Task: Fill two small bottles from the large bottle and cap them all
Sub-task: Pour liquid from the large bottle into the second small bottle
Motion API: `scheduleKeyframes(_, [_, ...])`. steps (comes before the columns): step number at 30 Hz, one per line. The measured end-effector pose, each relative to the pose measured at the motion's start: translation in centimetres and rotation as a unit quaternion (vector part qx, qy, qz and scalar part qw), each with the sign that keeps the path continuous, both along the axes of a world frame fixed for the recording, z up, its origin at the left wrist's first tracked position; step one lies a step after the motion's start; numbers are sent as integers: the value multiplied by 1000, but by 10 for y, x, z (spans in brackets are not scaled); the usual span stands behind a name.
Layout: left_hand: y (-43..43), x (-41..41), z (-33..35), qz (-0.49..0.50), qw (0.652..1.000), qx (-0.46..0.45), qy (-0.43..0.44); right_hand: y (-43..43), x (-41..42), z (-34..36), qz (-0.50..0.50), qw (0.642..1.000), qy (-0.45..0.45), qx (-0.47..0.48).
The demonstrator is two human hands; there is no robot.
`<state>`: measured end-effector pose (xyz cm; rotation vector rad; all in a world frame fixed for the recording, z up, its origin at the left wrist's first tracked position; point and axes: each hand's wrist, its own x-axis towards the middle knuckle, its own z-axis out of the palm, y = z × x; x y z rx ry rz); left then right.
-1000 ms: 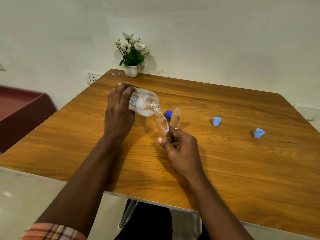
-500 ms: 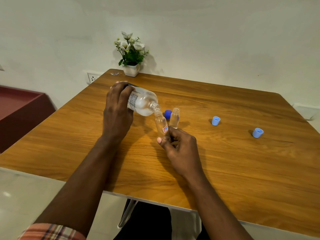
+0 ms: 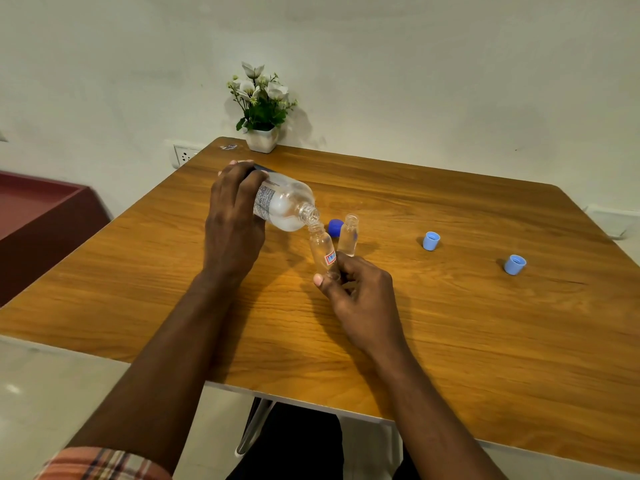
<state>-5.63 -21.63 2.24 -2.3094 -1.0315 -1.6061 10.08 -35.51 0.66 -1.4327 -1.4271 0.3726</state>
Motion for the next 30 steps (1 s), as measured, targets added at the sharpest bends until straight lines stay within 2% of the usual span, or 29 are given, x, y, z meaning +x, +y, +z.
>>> scheduleKeyframes(30, [-1,0,2,2,1000,8,4,1,1,0,-10,1000,-4,-12])
